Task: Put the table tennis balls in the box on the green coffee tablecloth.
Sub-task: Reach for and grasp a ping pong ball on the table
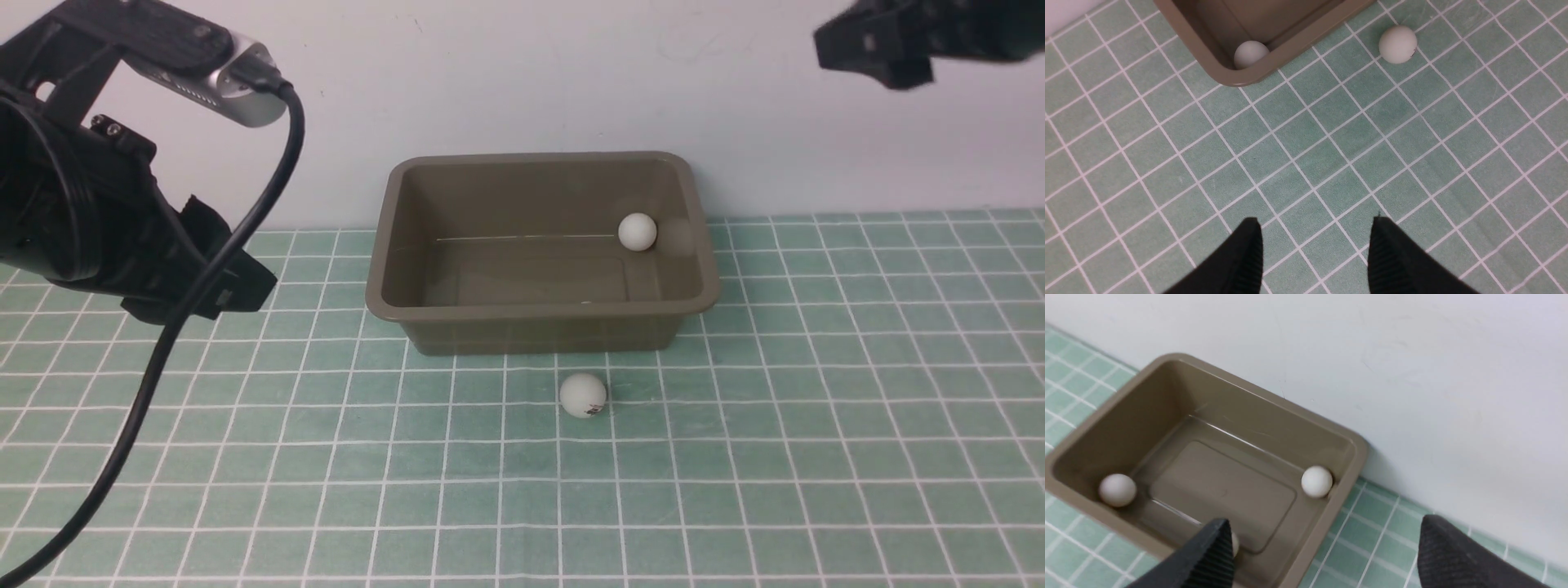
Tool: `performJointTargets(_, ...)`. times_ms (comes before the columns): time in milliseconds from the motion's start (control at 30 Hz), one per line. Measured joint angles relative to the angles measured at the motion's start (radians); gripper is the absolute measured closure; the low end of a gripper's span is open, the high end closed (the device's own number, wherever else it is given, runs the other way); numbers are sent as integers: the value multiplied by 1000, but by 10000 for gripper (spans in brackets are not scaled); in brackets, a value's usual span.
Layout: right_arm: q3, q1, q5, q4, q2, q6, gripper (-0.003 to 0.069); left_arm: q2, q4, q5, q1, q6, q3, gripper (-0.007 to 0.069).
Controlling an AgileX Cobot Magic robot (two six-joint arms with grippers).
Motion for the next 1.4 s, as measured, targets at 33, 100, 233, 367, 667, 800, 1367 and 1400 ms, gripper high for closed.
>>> performJointTargets(33, 56, 0, -6, 0, -50, 30, 110, 0, 0, -5, 0, 1, 0, 300)
performJointTargets(100, 155, 8, -26, 16, -120, 42, 110, 0, 0, -12, 0, 1, 0, 300)
performJointTargets(233, 410, 74, -106, 72, -197, 46, 110, 0, 0, -30, 0, 1, 0, 300)
performJointTargets(367, 605, 221, -266, 115, -194, 51, 110, 0, 0, -30, 0, 1, 0, 300)
performJointTargets(667, 670, 414, -576, 147, 37, 138, 110, 0, 0, -28, 0, 1, 0, 300)
performJointTargets(800, 605, 414, -619, 150, 180, 154, 110, 0, 0, -27, 0, 1, 0, 300)
performJointTargets(1367, 403, 415, -640, 219, 475, 158, 110, 0, 0, -4, 0, 1, 0, 300)
performJointTargets(1400, 403, 415, -645, 221, 483, 158, 110, 0, 0, -4, 0, 1, 0, 300)
